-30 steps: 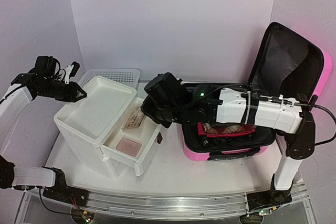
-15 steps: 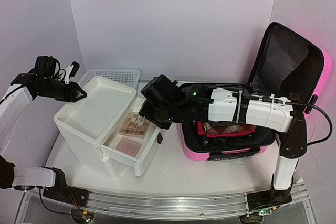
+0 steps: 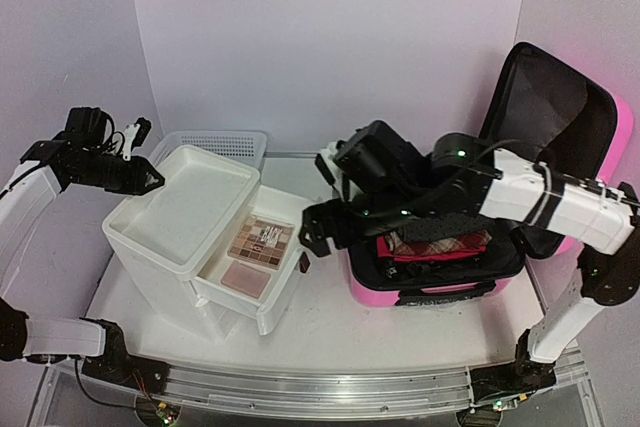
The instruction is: Open, take out, and arrange the luggage
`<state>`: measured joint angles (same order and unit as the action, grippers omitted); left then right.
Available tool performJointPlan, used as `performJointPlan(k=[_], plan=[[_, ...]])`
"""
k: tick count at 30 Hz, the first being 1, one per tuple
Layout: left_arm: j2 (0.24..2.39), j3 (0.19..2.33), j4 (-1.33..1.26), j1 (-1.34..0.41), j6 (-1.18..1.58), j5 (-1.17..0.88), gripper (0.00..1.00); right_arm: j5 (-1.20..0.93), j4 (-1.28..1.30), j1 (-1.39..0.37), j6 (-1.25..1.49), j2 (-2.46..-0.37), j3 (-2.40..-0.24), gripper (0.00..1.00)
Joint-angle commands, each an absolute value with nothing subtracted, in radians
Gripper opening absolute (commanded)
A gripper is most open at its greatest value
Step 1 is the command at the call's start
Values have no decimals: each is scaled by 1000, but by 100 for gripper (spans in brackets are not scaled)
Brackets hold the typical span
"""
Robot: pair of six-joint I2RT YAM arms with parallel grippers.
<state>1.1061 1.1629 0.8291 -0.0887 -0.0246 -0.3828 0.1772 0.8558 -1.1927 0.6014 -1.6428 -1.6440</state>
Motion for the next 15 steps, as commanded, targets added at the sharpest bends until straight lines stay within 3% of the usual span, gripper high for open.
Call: performJointPlan(k=[1, 8, 15], plan=[[1108, 1104, 936, -95, 110, -518, 0, 197, 922, -1185, 414, -1516, -1518, 98], [1112, 1095, 944, -95, 103, -508, 0, -92, 811, -1151, -60, -1510, -1394, 98], [1115, 1087, 945, -94, 113, -507, 0, -224, 607, -1074, -119, -1600, -1408, 98]])
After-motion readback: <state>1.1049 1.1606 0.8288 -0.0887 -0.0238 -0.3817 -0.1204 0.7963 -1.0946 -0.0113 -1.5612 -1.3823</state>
